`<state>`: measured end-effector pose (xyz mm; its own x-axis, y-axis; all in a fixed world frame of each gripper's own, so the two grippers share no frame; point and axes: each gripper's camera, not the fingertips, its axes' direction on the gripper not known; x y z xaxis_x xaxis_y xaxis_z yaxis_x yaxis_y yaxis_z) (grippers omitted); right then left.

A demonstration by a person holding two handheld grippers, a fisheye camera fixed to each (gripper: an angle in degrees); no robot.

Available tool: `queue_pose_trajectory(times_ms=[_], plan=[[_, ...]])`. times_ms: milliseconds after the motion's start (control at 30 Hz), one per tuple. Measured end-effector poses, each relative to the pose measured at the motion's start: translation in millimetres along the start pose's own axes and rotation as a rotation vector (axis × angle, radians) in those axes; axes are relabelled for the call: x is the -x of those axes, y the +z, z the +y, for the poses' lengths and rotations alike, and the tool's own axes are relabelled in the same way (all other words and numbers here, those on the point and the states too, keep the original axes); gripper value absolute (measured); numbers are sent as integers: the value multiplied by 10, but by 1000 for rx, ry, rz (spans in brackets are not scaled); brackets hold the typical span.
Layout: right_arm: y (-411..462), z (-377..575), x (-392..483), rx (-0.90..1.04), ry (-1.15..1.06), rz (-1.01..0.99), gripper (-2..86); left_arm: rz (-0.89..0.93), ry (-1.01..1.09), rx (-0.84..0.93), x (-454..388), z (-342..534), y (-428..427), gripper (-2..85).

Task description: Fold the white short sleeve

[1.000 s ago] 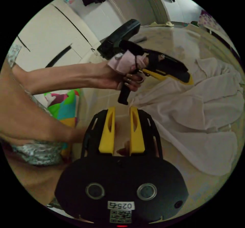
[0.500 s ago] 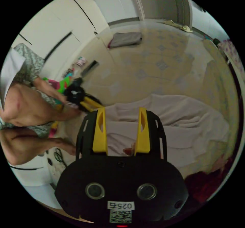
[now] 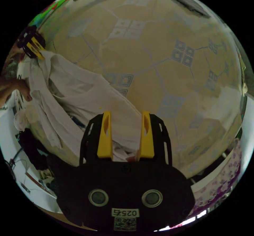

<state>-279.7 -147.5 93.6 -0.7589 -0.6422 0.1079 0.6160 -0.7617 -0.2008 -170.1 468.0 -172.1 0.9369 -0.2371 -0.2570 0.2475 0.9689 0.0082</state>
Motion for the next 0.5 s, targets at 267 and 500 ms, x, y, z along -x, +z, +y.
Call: queue_pose_trajectory(times_ms=[267,500], plan=[[-149,642,333,-133,423,-216,-7,-460,127,-54,-619,533,-120,-10],[-2131,2589,2565,-866,1039,289,-8,-944,125,-597,-981,573,-1770,-9]])
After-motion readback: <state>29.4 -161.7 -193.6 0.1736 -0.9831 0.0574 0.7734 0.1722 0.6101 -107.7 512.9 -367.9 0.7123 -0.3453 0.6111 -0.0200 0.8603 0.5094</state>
